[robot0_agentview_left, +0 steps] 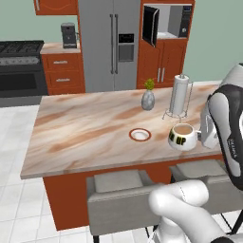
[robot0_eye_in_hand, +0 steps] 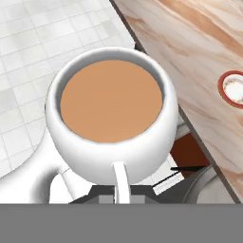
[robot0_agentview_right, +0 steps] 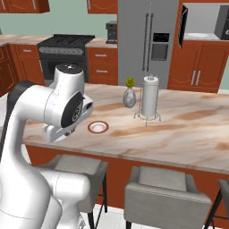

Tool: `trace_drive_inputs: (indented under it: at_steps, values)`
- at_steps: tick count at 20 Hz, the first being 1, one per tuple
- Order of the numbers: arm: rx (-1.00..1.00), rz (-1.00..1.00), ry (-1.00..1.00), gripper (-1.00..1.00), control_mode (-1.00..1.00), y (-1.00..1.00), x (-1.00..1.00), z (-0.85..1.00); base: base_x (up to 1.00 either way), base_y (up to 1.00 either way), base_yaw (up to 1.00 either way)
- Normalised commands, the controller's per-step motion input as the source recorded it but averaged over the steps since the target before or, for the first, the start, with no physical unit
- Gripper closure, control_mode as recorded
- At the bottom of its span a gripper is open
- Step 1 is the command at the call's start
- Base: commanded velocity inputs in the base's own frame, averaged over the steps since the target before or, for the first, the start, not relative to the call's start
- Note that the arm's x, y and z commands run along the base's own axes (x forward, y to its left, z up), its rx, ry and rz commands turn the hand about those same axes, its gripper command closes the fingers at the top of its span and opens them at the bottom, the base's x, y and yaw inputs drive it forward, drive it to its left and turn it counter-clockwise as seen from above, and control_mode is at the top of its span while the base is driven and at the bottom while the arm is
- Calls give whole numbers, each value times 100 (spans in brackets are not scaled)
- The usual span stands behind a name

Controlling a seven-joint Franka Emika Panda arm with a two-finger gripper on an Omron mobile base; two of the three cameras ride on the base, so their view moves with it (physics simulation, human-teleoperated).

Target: Pick the cup of tea, navigate to the dining table, and place it on the saucer.

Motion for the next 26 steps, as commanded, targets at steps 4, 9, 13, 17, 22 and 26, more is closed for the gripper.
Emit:
trace_drive_inputs:
  at_steps: [4, 9, 13, 17, 22, 26]
  values:
    - [-1, -2, -3, 100, -100, 0, 61, -6, 0, 0, 0]
    - [0, 0, 0, 100, -100, -13, 56, 0, 0, 0, 0]
    - [0, 0, 0, 100, -100, -22, 65, 0, 0, 0, 0]
    - [0, 1, 0, 100, -100, -14, 52, 0, 0, 0, 0]
    - [0, 0, 0, 100, -100, 0, 66, -9, 0, 0, 0]
    - [0, 0, 0, 100, -100, 11, 54, -29, 0, 0, 0]
